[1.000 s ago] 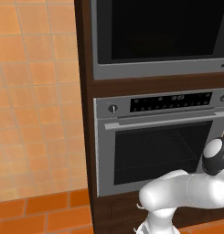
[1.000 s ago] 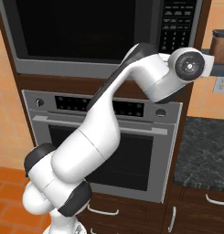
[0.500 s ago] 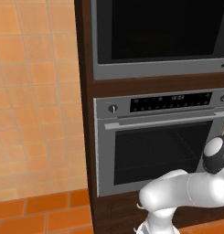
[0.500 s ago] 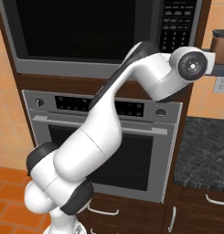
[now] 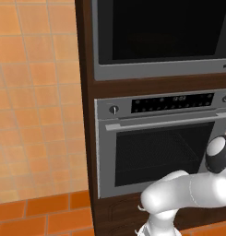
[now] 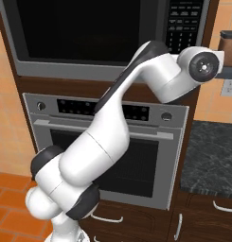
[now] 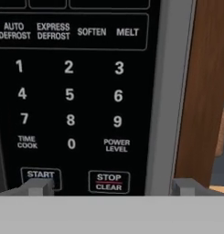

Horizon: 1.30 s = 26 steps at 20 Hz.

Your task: Open the microwave, place the bowl with waffle inside the microwave, then close the microwave door and turn it on.

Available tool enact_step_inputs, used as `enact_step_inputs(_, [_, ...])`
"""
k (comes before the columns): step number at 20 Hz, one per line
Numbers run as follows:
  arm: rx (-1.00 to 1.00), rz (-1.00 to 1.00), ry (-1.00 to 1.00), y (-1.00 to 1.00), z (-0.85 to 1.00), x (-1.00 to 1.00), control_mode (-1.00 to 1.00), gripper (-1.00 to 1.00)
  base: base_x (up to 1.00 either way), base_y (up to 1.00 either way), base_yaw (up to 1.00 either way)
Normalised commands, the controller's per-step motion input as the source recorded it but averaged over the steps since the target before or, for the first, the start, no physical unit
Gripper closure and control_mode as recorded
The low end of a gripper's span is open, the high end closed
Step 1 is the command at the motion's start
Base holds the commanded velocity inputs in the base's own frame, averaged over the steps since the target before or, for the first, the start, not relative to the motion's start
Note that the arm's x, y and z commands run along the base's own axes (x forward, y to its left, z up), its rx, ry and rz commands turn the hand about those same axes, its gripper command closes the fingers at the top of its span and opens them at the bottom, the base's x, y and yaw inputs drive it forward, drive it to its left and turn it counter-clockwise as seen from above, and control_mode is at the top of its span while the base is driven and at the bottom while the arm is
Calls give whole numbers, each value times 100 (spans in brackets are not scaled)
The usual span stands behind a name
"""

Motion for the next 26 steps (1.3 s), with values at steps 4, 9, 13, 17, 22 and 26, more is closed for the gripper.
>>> enact_step_inputs(4, [0,0,0,-4,0,29,-100,-100,0,0,0])
enact_step_inputs(9, [0,0,0,-6,0,23,-100,-100,0,0,0])
enact_step_inputs(13, [0,0,0,6,0,29,-100,-100,0,0,0])
enact_step_inputs(17, [0,0,0,29,0,27,-100,-100,0,0,0])
enact_step_inputs(22, [0,0,0,29,0,40,-100,-100,0,0,0])
enact_step_inputs(26, [0,0,0,-17,0,46,-100,-100,0,0,0])
